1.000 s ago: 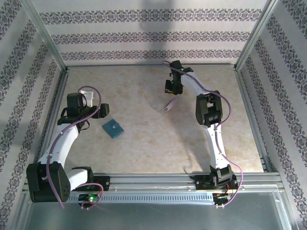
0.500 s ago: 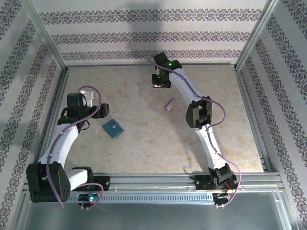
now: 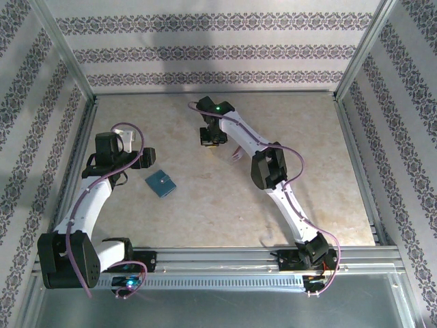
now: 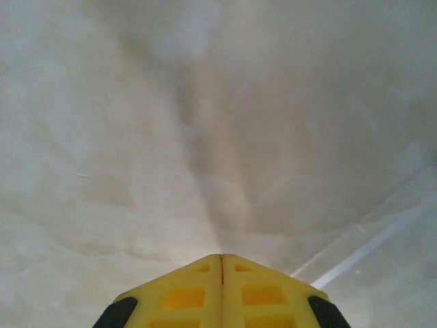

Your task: Put the credit cards into the card holder

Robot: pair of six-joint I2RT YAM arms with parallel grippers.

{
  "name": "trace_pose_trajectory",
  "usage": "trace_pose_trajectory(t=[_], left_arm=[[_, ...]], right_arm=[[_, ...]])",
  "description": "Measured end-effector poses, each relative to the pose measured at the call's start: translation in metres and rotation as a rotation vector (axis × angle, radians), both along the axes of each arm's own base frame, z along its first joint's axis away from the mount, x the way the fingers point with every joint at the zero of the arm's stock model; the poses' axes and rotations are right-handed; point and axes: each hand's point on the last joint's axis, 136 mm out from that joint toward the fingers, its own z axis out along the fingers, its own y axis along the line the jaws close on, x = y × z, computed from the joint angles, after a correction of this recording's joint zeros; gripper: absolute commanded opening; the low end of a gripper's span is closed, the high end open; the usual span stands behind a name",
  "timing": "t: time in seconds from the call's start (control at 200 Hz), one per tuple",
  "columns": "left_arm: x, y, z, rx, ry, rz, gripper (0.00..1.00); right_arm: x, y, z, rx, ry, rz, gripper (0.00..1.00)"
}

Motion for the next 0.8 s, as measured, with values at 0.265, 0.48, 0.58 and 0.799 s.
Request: trace_pose_trajectory(t=[0.265,0.48,0.58,0.799], left_arm=[[0.000,0.000,0.000,0.000,0.000,0.000,0.99],[0.000,0.000,-0.001,-0.001,0.004,0.000,0.99],[0.000,0.000,-0.002,-0.001,0.007,0.000,0.99],[0.001,0.000,-0.004,-0.001,0.011,0.000,0.99]], right_arm=[[-0.024,-0.028,-0.011,-0.077,0.053,-0.027,0.00],[-0.044,-0.058,-0.015,-0.082,0.075,-0.072,0.00],[-0.046,-0.073,-0.015,-0.070,0.069,-0.101,0.00],[-0.047,-0.091,-0.015,-0.029,0.051,-0.147,0.00]])
